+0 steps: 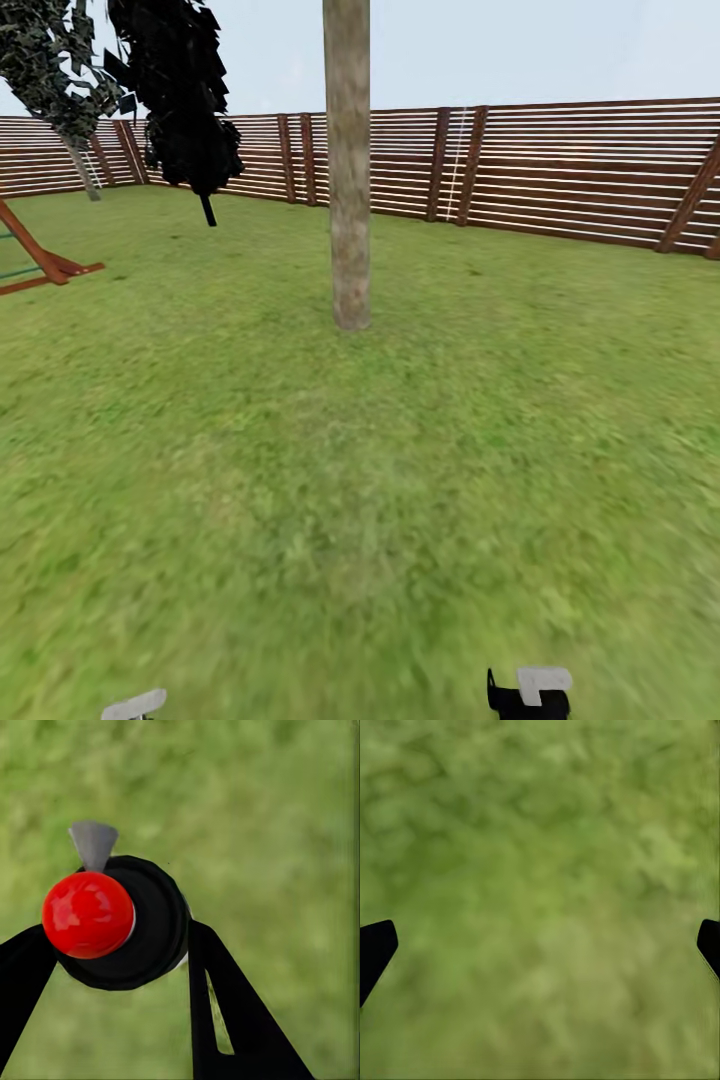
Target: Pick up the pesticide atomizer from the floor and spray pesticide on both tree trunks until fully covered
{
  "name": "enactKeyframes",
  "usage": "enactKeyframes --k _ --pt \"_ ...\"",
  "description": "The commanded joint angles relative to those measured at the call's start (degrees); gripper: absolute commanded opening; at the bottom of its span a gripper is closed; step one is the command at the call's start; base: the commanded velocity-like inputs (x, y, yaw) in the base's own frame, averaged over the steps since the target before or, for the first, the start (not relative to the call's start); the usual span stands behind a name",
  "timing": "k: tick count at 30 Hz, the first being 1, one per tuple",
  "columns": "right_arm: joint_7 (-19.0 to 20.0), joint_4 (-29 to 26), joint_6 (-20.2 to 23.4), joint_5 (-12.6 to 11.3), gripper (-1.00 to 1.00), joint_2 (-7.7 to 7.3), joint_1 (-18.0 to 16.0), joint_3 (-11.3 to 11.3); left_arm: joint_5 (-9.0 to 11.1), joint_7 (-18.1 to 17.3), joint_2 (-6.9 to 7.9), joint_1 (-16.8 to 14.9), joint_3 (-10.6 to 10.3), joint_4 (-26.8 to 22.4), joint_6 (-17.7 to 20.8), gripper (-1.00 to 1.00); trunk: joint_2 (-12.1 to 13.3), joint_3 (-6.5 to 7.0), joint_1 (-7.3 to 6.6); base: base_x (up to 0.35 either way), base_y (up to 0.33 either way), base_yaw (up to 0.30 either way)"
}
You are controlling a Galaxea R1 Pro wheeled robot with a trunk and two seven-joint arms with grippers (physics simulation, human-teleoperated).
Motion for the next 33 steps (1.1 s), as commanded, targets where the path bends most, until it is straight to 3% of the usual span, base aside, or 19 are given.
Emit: enactKeyframes --k 1,19,33 --pt "0.0 0.0 0.0 0.0 1.0 -0.02 0.0 0.0 0.0 0.0 0.0 0.0 0.0 0.0 0.0 -1.0 0.0 0.0 0.0 0.336 0.0 0.0" --pt "0.0 0.0 -0.1 -0.1 1.0 0.05 0.0 0.0 0.0 0.0 0.03 0.0 0.0 0.0 0.0 -1.0 0.0 0.01 0.0 0.336 0.0 0.0" --pt "0.0 0.0 -0.1 -0.1 1.0 0.14 0.0 0.1 0.0 0.0 0.0 0.0 0.0 0.0 0.0 -1.0 0.0 1.11 0.0 0.336 0.0 0.051"
